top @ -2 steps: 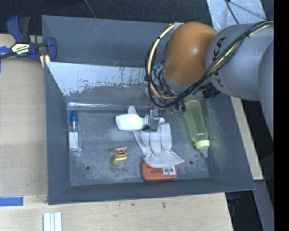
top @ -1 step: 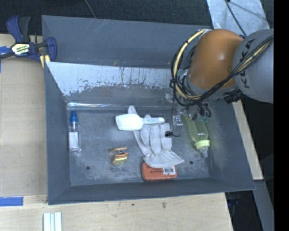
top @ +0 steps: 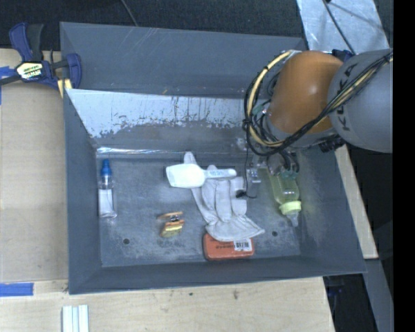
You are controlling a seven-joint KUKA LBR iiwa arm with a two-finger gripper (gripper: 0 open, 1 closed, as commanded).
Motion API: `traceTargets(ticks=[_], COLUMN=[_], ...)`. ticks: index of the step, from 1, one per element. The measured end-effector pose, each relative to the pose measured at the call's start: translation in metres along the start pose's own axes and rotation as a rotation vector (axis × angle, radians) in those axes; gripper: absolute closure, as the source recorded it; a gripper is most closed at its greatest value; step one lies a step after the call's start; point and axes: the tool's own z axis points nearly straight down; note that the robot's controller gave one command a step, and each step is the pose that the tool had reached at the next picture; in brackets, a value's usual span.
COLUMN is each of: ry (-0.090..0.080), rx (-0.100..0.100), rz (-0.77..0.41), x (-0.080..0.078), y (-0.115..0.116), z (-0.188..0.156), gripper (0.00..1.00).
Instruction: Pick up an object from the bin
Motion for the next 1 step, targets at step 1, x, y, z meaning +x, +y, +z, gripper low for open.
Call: traceTargets(ticks=[1], ry=[0.009], rx=[-0.002], rz=[0.136], x=[0.0094], y=[0.0208], z=[0.0118], gripper=[0.0])
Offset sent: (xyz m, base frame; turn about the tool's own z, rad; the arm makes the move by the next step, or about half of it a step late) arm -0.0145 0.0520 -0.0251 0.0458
